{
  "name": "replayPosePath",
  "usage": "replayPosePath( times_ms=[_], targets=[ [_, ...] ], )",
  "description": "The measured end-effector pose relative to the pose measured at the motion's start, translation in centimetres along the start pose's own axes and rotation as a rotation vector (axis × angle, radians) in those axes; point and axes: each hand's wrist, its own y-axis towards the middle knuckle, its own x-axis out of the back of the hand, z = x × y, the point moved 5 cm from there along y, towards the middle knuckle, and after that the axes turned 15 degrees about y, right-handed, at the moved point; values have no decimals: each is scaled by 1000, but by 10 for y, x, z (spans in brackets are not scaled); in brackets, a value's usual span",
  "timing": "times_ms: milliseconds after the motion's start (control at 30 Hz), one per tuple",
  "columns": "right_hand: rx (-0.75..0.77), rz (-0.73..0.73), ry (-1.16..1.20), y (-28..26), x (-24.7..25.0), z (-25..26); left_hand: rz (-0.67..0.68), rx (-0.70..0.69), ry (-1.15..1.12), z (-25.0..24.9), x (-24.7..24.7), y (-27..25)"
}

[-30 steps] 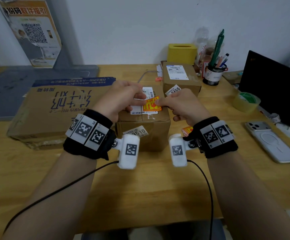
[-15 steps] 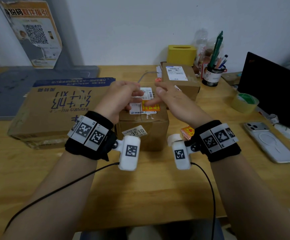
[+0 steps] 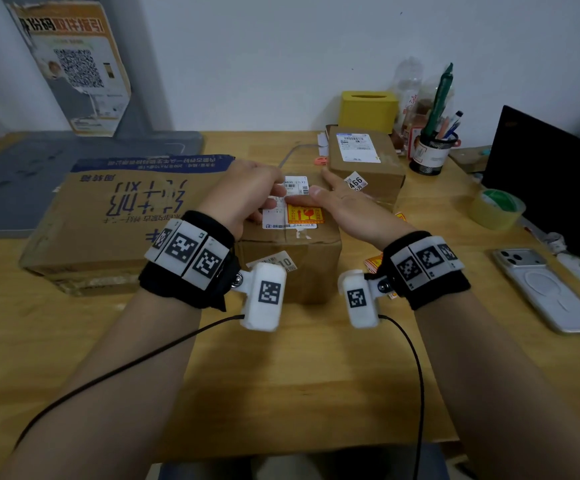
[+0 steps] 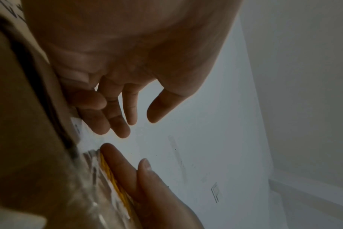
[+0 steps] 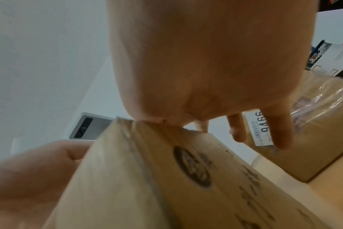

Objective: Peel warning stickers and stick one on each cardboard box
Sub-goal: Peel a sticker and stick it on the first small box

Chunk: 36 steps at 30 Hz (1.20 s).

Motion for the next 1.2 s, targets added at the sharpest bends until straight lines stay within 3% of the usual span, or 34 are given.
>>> replayPosePath(
  times_ms=[167,433,700,1200],
  targets=[
    [-24,6,-30,-4,0,4,41,38,37,-4,-6,3],
    [-8,119,138,-13,-3,-8,36,32,71,-5,-11,2],
    [-83,-98,88,0,5,-15,19,28,80,-7,-10,0],
    [-106,-6,259,-28,12,-10,4,-2,88,-7,-10,-7]
  ],
)
